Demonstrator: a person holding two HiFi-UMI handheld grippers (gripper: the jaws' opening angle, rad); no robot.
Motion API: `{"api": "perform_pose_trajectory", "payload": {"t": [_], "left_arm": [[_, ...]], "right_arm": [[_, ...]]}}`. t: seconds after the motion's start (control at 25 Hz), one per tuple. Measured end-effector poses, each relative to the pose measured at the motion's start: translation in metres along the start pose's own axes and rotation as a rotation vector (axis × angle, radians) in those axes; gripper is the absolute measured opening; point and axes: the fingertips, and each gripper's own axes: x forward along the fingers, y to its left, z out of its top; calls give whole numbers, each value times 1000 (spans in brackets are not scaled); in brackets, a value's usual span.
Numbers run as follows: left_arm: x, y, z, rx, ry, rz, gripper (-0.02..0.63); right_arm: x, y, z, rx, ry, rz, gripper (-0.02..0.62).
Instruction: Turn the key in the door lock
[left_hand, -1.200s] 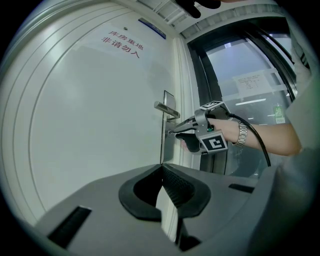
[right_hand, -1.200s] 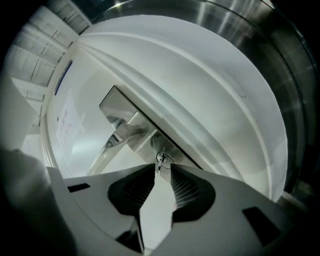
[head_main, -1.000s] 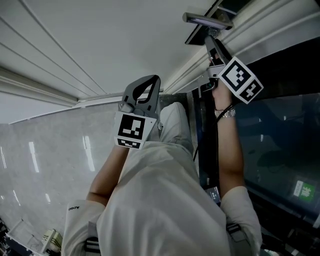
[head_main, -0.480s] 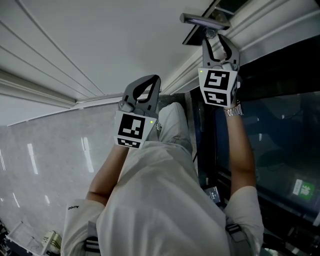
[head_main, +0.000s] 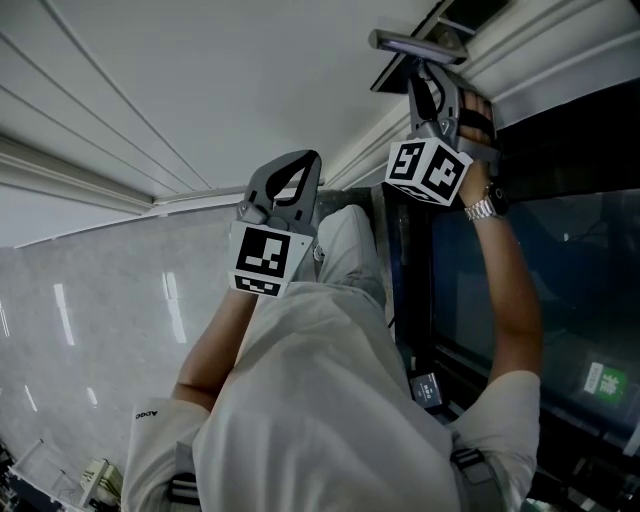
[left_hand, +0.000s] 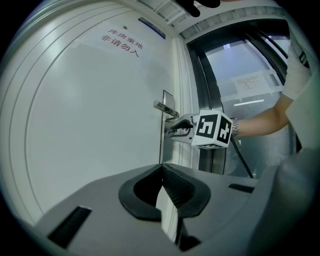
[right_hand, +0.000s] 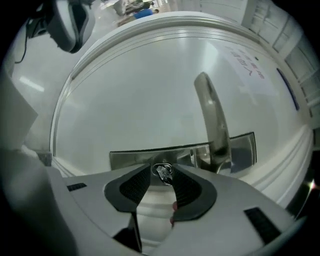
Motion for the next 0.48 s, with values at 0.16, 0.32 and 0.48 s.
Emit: {"api": "perform_pose_trajectory", "payload": {"t": [0.16, 0.32, 0.48], "left_arm": [[-2, 4, 1, -2, 0, 8, 9], [-3, 7, -1, -2, 6, 14, 9], [-4, 8, -1, -3, 9, 14, 9]], "right_arm": [[5, 2, -2, -138, 17, -40, 132], [5, -3, -2, -181, 21, -108, 78], [5, -5, -1, -185, 22, -143, 69]]}}
